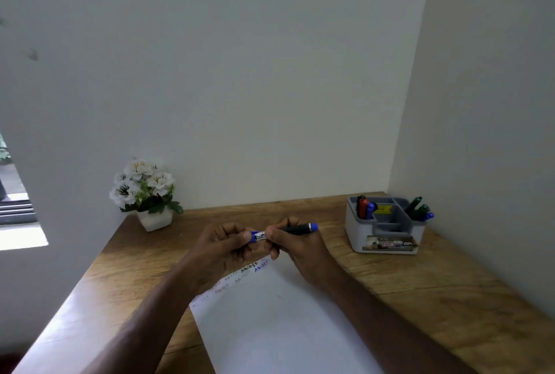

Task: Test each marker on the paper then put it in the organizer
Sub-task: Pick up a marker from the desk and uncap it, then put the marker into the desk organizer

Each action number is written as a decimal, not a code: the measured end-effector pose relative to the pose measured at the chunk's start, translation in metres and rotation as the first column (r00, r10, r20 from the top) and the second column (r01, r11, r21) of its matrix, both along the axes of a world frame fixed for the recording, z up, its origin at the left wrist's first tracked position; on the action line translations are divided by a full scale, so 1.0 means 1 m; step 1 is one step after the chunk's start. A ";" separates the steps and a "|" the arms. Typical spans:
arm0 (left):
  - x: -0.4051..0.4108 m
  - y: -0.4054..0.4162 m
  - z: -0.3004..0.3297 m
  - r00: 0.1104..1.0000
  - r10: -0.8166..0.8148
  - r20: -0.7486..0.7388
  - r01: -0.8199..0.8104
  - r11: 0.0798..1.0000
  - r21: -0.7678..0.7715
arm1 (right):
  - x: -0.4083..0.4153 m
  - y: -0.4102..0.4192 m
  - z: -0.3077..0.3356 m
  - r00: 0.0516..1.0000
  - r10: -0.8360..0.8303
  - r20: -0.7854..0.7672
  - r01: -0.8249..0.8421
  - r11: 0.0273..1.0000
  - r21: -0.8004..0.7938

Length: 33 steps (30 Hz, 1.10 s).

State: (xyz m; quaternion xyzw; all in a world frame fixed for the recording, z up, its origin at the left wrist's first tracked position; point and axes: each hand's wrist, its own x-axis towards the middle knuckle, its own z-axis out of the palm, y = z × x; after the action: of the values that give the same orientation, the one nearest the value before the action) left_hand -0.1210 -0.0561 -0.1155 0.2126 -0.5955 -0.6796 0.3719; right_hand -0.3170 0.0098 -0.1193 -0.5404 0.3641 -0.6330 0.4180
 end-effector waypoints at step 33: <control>-0.055 0.026 0.036 0.992 0.116 0.045 -0.117 0.993 0.008 | -0.023 0.025 0.046 0.966 -0.197 -0.171 0.180 0.978 -0.109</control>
State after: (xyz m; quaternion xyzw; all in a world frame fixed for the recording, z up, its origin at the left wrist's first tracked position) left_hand -0.1764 -0.0297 -0.0791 0.2641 -0.5866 -0.6550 0.3963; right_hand -0.3401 0.0345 -0.0735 -0.5772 0.4206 -0.6343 0.2959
